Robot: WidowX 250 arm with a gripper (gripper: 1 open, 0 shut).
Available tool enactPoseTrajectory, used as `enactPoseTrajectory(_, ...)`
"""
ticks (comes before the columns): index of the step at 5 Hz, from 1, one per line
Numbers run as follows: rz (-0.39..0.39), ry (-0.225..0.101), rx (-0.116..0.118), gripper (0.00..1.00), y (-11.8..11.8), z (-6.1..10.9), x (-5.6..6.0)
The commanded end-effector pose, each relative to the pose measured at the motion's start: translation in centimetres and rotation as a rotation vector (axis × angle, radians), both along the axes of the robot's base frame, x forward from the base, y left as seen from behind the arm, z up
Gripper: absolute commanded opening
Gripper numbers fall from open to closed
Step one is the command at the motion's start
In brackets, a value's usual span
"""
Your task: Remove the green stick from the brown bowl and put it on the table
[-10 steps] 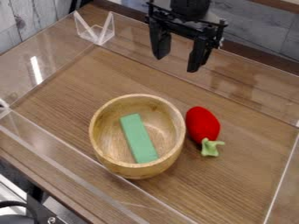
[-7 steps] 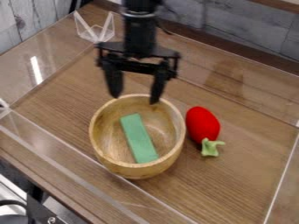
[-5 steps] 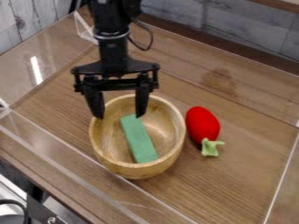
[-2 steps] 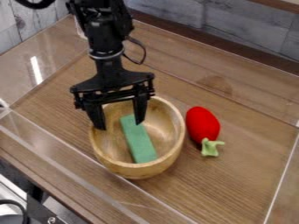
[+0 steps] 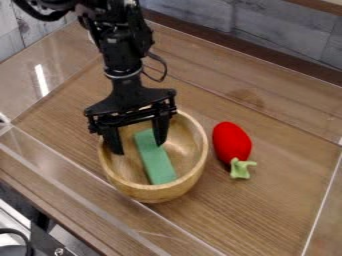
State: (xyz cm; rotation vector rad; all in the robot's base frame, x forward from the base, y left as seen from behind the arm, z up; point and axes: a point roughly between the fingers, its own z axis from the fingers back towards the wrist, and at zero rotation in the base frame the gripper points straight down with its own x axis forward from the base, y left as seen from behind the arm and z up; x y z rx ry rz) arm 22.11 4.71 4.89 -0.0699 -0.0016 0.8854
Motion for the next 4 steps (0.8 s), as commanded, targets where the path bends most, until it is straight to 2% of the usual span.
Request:
enactPoseTrajectory(1,0.029,-0.034,0.023,1.00,0.21,0.09,0.59)
enactPoseTrajectory(4,0.048,-0.062,0.066,1.00,-0.39,-0.37,0.78)
